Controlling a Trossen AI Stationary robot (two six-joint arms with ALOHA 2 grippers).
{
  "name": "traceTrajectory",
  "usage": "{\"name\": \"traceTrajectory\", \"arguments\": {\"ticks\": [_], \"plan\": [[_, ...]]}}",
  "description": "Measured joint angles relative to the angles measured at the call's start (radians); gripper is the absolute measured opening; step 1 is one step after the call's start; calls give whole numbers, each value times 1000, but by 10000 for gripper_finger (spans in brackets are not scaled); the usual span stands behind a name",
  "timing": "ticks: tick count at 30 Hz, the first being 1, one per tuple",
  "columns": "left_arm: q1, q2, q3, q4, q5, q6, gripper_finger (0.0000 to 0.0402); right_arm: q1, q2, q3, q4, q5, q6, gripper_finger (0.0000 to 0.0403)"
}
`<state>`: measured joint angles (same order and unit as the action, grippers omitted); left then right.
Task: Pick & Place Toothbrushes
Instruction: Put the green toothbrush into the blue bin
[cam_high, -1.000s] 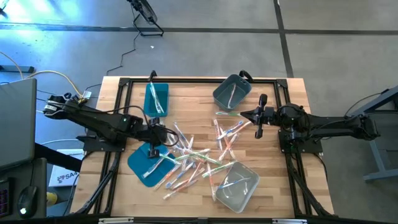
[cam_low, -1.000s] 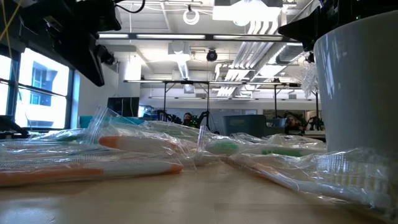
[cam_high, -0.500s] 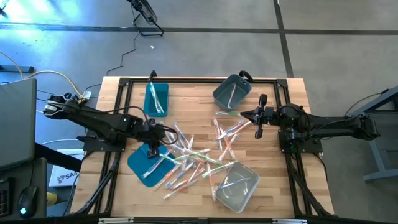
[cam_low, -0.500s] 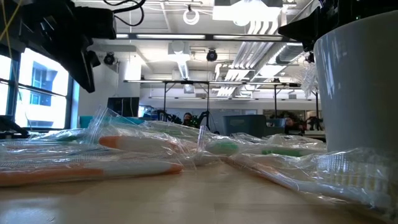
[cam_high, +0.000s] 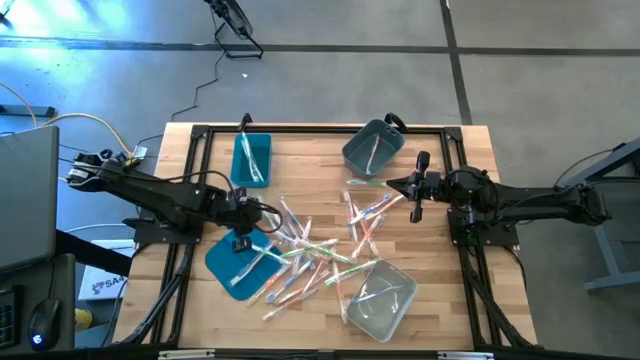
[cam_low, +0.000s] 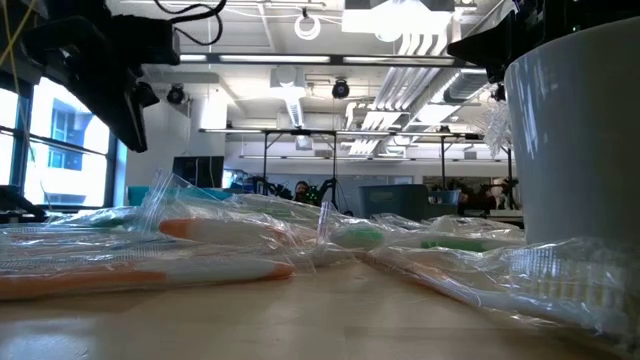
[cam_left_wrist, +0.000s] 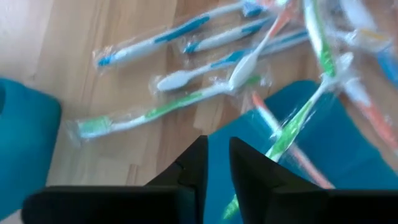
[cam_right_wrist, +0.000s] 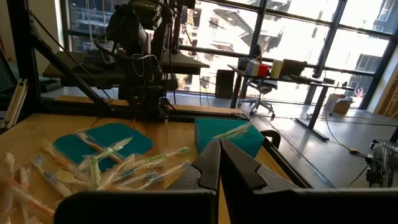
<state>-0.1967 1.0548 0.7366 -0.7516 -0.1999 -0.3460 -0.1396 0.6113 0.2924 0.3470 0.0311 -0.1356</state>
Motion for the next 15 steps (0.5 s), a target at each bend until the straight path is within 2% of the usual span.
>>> {"name": "traceTrajectory", "arguments": {"ticks": [5,15], "plan": [[0,-36,-64,52,-4,-49,39,0,0,0,-1,0,0,3],[0,-45,-73,124,8,-53,33,0,0,0,-3,0,0,3]]}}
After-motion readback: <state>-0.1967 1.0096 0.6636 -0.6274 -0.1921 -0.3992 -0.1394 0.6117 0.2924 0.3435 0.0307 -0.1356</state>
